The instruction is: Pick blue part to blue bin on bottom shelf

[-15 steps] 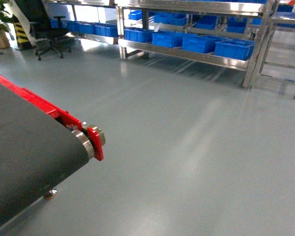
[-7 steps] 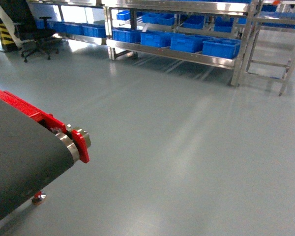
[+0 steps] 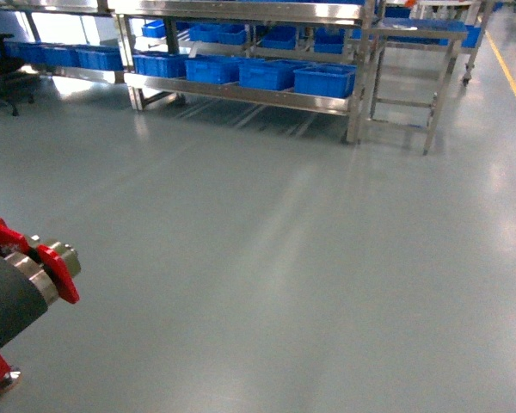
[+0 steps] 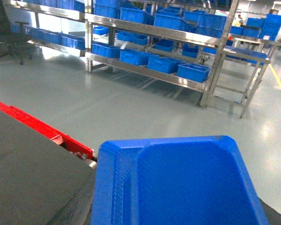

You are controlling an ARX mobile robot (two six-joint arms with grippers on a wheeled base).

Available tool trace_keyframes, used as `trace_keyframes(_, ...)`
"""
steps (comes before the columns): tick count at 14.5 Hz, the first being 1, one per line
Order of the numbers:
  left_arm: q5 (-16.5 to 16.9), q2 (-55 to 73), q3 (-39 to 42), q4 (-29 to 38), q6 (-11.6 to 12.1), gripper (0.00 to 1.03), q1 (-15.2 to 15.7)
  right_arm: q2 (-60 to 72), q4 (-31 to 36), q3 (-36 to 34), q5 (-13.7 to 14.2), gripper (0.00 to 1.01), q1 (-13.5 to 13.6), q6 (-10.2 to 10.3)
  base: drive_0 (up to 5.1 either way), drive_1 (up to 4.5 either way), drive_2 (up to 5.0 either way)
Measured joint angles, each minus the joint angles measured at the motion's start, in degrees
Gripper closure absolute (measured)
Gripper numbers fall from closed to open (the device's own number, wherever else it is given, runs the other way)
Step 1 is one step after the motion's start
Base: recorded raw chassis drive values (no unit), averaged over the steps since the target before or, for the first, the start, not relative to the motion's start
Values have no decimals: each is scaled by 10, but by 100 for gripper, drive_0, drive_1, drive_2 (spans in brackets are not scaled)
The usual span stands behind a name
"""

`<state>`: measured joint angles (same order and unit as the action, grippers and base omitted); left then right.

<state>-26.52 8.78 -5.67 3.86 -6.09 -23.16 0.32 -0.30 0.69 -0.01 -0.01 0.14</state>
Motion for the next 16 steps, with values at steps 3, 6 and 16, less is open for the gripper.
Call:
trace_keyframes(3, 0, 0, 0, 0, 0, 59, 0, 0, 0, 0, 0, 3, 0, 0, -162, -162, -162)
trace_keyframes(6, 0, 0, 0, 0, 0, 59, 0, 0, 0, 0, 0, 3, 0, 0, -162, -162, -162)
trace_keyframes(16, 0, 0, 0, 0, 0, 59, 0, 0, 0, 0, 0, 3, 0, 0, -161, -161, -161)
